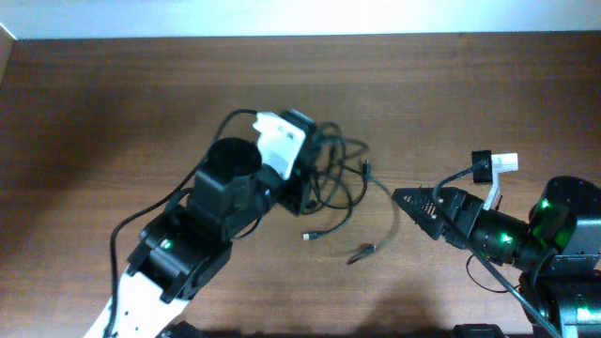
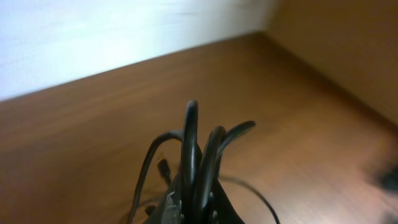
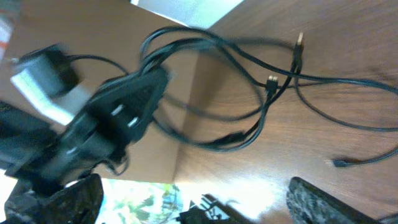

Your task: Untangle cables

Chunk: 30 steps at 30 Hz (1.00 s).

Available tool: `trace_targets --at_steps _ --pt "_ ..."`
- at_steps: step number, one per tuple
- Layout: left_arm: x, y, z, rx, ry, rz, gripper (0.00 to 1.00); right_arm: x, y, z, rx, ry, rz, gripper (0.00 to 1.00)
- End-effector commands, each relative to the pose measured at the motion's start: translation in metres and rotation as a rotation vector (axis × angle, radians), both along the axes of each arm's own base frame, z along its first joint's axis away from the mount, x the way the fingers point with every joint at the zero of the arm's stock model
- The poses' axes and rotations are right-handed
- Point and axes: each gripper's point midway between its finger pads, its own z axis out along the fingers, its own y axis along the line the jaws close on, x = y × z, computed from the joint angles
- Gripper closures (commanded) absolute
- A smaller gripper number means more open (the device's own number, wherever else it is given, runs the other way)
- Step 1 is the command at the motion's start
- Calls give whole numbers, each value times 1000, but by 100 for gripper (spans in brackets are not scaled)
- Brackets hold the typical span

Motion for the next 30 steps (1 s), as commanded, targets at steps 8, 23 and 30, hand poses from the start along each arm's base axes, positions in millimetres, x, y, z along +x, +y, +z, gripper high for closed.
trace_targets --at_steps 8,23,30 --pt "-101 -38 41 -78 -177 -635 100 0 -2 3 -196 -310 90 2" --pt "-134 -77 39 -188 -134 -933 100 -24 14 15 -280 -686 332 30" --pt "-116 -77 43 -164 -160 -818 88 -22 13 13 -290 -675 319 96"
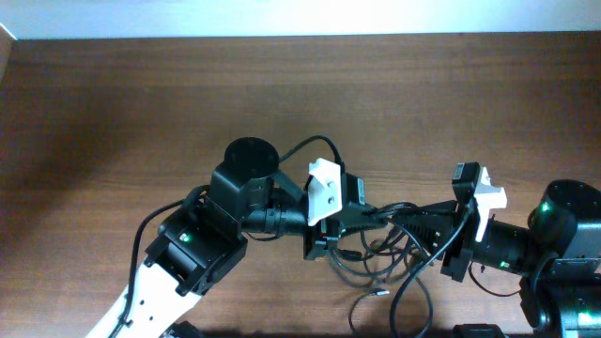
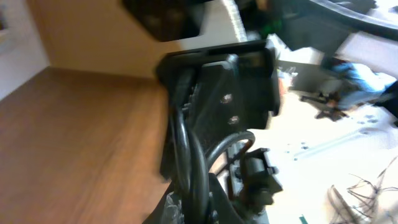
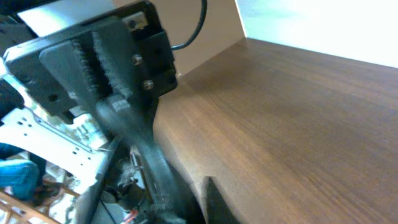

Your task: Untangle cables

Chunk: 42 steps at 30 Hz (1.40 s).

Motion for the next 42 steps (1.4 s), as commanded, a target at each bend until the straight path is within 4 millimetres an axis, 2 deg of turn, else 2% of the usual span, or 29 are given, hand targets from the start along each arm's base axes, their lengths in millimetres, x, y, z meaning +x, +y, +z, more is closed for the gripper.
trace_targets --at_steps 1,2,3,4,7,11,13,16,23,28,30,31,32,34,36,37,42 --pt "1 4 16 -21 -12 59 71 9 -6 -1 -19 9 -60 96" --pt "0 7 20 -28 -28 79 32 11 -7 -3 -25 17 -79 96" --pt "-2 10 25 -39 -43 85 11 16 -10 -5 -26 46 -116 96" --pt "-4 13 29 -46 -53 94 3 21 -14 -8 -30 77 -161 96" --pt "0 30 36 -36 -86 209 1 31 -22 -13 -34 135 -252 96" --pt "10 67 28 46 -97 440 1 33 -24 -14 -35 141 -267 96" --pt "9 76 19 85 -83 478 1 33 -24 -14 -35 140 -267 96" --pt "7 78 5 136 -44 474 1 30 -21 -10 -22 132 -241 96" --pt "26 66 -23 226 15 481 1 0 3 26 90 8 25 96" --pt "33 60 -22 214 6 484 1 -21 11 40 137 -40 172 96" --pt "34 59 -19 203 -2 485 1 -22 11 41 138 -45 177 96" --pt "34 59 -19 203 -2 485 11 -22 11 41 138 -45 177 96" --pt "34 59 -19 203 -2 485 33 -24 12 42 142 -51 192 96" --pt "34 59 -19 203 -2 485 58 -33 13 48 155 -82 250 96" --pt "34 59 -19 203 -2 485 90 -33 13 49 156 -87 254 96" --pt "34 59 -19 203 -2 485 100 -31 13 48 152 -87 241 96" --pt "32 60 -17 195 -6 482 100 -28 12 47 146 -87 222 96"
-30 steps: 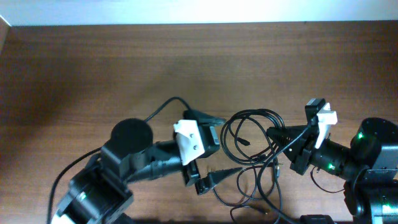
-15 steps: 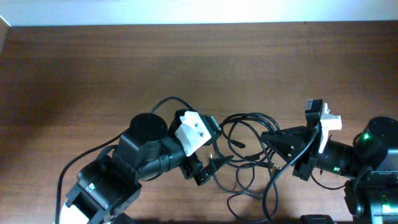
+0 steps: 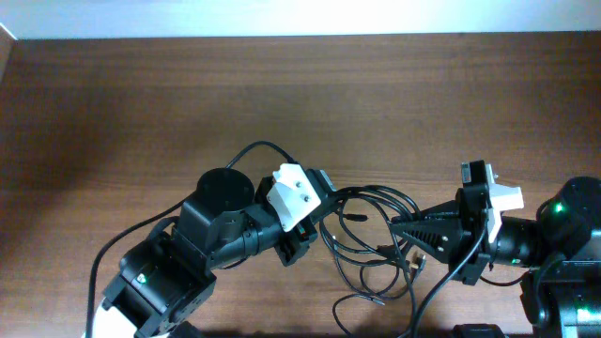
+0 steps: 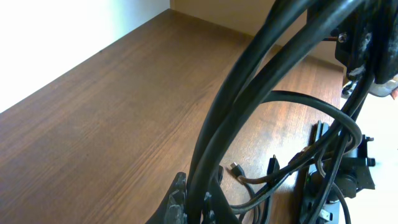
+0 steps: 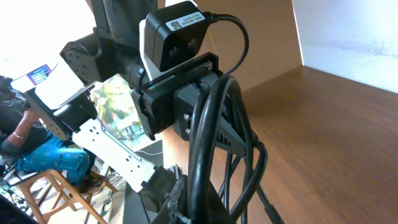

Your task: Untangle cables

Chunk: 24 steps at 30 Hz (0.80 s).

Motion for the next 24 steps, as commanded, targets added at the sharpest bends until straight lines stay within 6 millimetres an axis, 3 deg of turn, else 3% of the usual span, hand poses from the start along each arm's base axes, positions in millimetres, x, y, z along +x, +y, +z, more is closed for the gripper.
trace_targets --at_steps 1,5,9,11,15,19,24 --pt "-3 2 10 -17 -30 -1 100 -3 -1 5 5 -13 6 95" --pt "-13 13 28 -53 -83 13 100 24 -8 -7 -41 27 -159 65" --pt "-14 34 45 -72 -156 98 100 59 -35 -46 -157 182 -455 64" --pt "-11 44 51 -74 -187 152 100 75 -62 -75 -243 305 -667 68" --pt "-1 53 53 -65 -204 229 100 82 -85 -99 -336 384 -813 70" --pt "16 64 74 -176 -192 380 100 83 -84 -110 -339 463 -801 69" --pt "20 65 107 -312 -241 410 100 72 -46 -97 -232 487 -539 56"
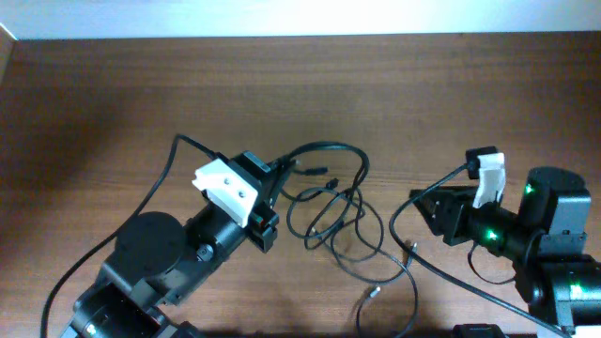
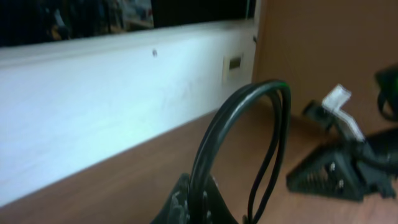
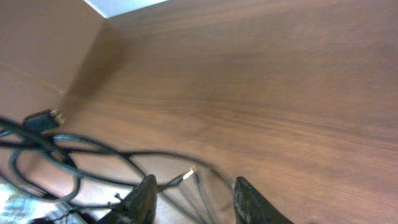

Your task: Untangle cables

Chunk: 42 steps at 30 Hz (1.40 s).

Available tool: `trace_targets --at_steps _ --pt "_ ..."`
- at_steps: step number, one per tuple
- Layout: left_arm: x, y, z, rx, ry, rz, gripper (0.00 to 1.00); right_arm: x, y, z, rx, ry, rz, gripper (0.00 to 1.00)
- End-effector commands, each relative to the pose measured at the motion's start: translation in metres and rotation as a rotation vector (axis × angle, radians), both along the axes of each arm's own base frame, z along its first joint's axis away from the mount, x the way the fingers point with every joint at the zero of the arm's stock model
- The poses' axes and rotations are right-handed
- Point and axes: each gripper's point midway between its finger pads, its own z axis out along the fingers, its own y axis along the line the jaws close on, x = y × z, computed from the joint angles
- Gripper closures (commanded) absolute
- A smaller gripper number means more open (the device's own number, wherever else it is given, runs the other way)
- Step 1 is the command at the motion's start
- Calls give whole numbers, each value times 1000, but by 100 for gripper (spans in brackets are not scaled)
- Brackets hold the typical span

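Observation:
A tangle of thin black cables (image 1: 329, 211) lies in loose loops on the brown table, mid-way between the arms. My left gripper (image 1: 274, 178) is at the tangle's left edge, shut on a doubled cable loop (image 2: 249, 118) that arches up from its fingers (image 2: 198, 190). My right gripper (image 1: 420, 203) sits to the right of the tangle, open, with nothing between its fingers (image 3: 144, 193). Beyond the right gripper (image 3: 193, 190), cable strands and a small metal plug (image 3: 188, 170) lie on the wood.
One cable end with a small connector (image 1: 371, 292) lies toward the front edge. Another plug (image 1: 331, 183) points out near the left gripper. A white wall borders the table's (image 1: 113, 84) far edge. The right arm's own cord (image 1: 451, 272) trails across the wood.
The right gripper has let go of the cables, stands open and is farther right. The left gripper, still shut on cable, is now up and to the left; the tangle lies looser.
First my left gripper held the bundle at the upper middle while the right stayed apart on the right. Then both grippers met at the bundle in the middle. Then each gripped cables a little apart. Now only the left holds them and the loops lie spread.

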Motion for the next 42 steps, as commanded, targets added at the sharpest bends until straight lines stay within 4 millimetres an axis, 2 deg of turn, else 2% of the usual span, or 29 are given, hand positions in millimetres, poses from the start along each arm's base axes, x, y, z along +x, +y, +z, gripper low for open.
trace_targets --at_steps 1,4,6,9,12,16,18,19,21,23,28,31,32,35,41,42 --pt "-1 5 19 -88 -17 26 100 -12 27 24 135 -58 187 51" --pt "-2 4 29 -112 -45 15 100 -16 36 38 177 -114 260 39" --pt "-6 -6 40 -155 -67 -46 100 -14 38 46 183 -158 279 28" --pt "-8 -34 46 -197 -63 -184 100 -12 38 49 181 -181 284 23" --pt "0 -61 43 -245 -18 -277 100 -10 37 48 163 -195 281 22" --pt "-11 -88 51 -292 -19 -458 100 18 19 28 66 -157 143 22" --pt "-18 -88 54 -292 -28 -489 100 33 14 16 58 -108 106 22" --pt "-23 -86 56 -294 -34 -501 100 45 6 3 48 -44 32 22" --pt "-30 -78 62 -299 -49 -498 100 63 -9 -21 23 57 -88 26" --pt "-33 -52 66 -296 -54 -437 100 76 -28 -39 12 138 -209 30" --pt "-32 23 78 -295 -121 -185 100 82 -74 -45 28 168 -360 31" --pt "-21 46 74 -285 -121 -77 100 78 -95 -50 36 205 -427 31" --pt "-11 56 69 -277 -104 -24 100 76 -101 -52 39 217 -449 34" --pt "5 69 56 -263 -56 51 100 74 -104 -53 46 228 -460 36" --pt "20 91 41 -252 -5 157 100 72 -104 -55 48 238 -460 35" --pt "26 97 33 -247 29 196 100 70 -103 -56 49 250 -459 35"
